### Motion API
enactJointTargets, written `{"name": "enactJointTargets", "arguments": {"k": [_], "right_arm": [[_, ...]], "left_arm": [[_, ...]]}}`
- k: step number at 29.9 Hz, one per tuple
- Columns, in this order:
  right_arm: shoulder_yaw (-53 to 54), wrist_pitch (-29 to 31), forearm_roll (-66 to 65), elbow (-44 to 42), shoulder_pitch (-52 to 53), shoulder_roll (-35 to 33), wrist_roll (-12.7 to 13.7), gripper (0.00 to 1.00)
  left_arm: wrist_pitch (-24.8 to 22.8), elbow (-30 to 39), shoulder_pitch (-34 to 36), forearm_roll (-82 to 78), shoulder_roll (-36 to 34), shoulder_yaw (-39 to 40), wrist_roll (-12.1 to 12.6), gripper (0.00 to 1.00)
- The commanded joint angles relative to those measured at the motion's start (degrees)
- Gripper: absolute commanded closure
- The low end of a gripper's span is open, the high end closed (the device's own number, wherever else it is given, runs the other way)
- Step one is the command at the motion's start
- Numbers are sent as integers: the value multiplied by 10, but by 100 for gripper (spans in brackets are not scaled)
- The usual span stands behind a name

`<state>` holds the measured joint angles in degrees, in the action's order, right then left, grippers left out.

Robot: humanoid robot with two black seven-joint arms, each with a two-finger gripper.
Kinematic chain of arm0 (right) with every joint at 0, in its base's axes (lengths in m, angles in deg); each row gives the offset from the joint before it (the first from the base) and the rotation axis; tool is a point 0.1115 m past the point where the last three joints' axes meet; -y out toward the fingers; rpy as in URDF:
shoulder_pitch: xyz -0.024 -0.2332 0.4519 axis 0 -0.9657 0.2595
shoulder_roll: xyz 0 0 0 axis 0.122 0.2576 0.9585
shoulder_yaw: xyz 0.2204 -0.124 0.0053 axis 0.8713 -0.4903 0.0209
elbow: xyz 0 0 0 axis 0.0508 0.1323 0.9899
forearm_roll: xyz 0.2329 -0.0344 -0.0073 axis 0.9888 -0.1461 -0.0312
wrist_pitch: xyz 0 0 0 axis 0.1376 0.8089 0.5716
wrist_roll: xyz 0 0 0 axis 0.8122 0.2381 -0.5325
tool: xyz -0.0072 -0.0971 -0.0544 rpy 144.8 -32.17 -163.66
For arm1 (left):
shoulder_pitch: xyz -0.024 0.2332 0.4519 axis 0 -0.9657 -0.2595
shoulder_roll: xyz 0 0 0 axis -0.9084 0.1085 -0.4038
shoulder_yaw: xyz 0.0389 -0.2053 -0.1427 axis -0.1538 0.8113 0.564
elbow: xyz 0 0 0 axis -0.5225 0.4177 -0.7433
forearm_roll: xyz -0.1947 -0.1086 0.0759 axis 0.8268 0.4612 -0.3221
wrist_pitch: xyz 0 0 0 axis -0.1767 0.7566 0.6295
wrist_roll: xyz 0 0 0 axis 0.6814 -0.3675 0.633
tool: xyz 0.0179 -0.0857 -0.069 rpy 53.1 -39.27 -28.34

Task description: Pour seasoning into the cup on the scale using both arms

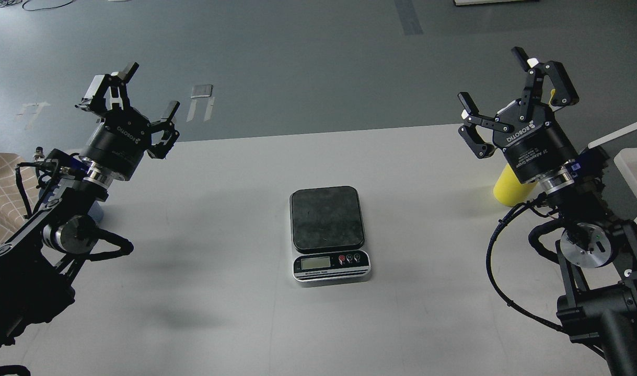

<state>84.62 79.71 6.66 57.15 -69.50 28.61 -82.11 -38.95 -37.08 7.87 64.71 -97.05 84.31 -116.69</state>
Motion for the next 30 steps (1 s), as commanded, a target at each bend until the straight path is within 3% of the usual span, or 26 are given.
{"name": "enactJointTargets", "arguments": {"k": [1, 30], "right_arm": [[0, 0, -2, -2, 1, 0, 0, 0], [1, 0, -1, -3, 1, 0, 0, 0]], "left_arm": [[0, 0, -1, 0, 0, 0, 0, 2], [0, 0, -1, 1, 2, -7, 0, 2]]}}
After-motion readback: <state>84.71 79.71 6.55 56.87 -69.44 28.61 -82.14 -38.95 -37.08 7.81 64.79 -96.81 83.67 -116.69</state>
